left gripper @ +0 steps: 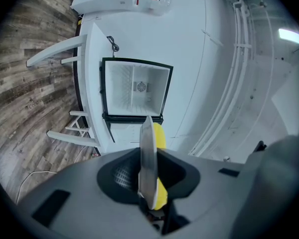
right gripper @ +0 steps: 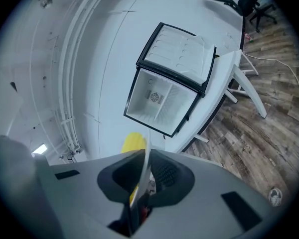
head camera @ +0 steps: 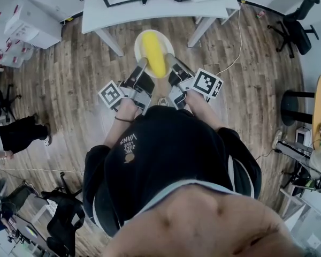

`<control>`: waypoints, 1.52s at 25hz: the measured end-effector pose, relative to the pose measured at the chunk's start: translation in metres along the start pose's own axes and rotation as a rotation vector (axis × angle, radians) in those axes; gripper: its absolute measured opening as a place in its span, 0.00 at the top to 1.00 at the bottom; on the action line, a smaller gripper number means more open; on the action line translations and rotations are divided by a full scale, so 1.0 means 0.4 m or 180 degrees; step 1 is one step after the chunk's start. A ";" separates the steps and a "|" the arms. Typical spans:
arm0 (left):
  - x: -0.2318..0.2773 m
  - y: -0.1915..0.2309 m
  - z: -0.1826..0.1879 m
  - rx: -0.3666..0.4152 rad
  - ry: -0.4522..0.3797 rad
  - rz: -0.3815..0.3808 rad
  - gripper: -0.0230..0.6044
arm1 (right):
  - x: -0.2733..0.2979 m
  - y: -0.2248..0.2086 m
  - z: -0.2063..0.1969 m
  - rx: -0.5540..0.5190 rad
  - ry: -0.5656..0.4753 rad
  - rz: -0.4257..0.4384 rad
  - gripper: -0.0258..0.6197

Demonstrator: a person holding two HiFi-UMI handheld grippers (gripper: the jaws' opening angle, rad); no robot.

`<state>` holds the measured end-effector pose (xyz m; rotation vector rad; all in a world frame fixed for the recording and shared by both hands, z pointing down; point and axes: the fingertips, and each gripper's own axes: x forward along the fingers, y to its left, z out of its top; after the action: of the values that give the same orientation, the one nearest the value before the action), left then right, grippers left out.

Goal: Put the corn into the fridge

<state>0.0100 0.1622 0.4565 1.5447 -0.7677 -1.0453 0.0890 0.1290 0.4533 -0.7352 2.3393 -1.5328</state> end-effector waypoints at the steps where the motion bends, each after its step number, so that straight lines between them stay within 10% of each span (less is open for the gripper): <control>1: 0.011 0.003 0.000 -0.0001 -0.0023 0.0000 0.84 | 0.003 -0.005 0.011 -0.0003 0.0018 0.0014 0.92; 38: 0.280 0.093 0.303 -0.0114 -0.0019 0.0060 0.84 | 0.342 -0.090 0.230 0.0053 0.0057 -0.0063 0.92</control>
<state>-0.0528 0.0051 0.4617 1.5019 -0.7624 -1.0447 0.0264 -0.0278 0.4565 -0.7461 2.3359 -1.5713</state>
